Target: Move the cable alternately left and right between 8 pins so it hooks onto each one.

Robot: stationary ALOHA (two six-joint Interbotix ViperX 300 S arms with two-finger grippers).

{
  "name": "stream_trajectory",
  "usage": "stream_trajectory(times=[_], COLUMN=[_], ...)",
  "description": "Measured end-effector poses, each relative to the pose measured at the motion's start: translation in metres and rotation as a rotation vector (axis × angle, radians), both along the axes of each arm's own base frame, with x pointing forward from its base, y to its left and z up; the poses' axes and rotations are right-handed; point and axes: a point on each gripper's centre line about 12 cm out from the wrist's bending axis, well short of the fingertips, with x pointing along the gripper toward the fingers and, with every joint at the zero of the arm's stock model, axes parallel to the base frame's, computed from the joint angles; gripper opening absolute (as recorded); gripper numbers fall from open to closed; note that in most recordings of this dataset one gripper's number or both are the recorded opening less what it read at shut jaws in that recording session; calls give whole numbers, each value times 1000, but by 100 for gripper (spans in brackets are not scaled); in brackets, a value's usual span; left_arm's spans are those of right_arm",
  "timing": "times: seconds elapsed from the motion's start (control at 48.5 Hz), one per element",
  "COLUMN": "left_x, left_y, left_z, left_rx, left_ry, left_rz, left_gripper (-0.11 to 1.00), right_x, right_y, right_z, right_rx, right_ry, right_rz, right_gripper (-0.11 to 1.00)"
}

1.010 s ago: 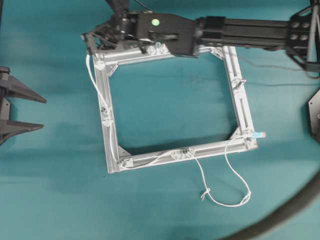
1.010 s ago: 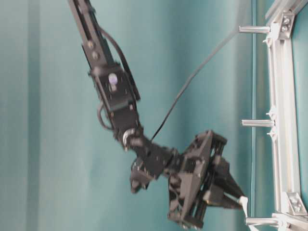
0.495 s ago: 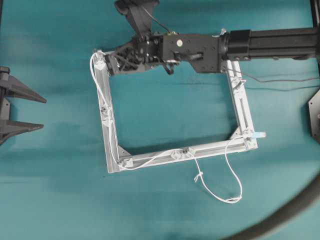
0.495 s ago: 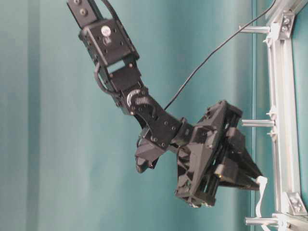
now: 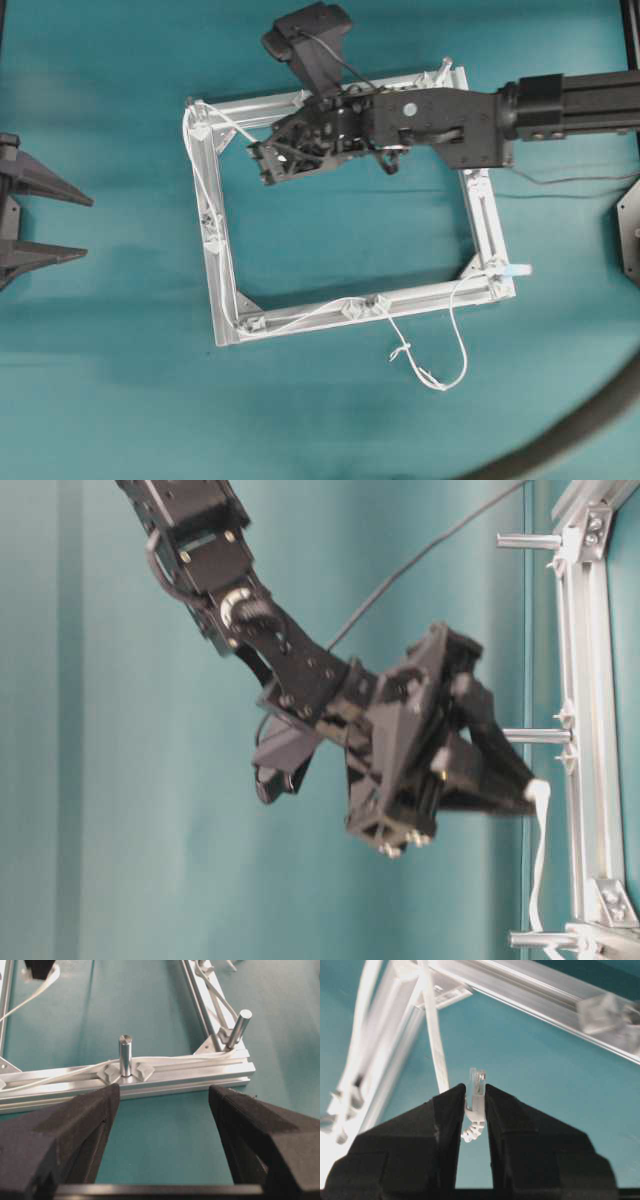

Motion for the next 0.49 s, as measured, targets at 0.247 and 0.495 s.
stream_trajectory(times=[0.247, 0.495], left_x=[0, 0], left_y=[0, 0], left_z=[-1, 0], left_rx=[-1, -1], left_ry=[2, 0], left_rz=[-1, 1], left_gripper=[75, 75], right_x=[-15, -11], right_y=[0, 6], right_z=[9, 10], right_rx=[-53, -68], right_ry=[100, 68], right_rz=[65, 134], right_gripper=[16, 16])
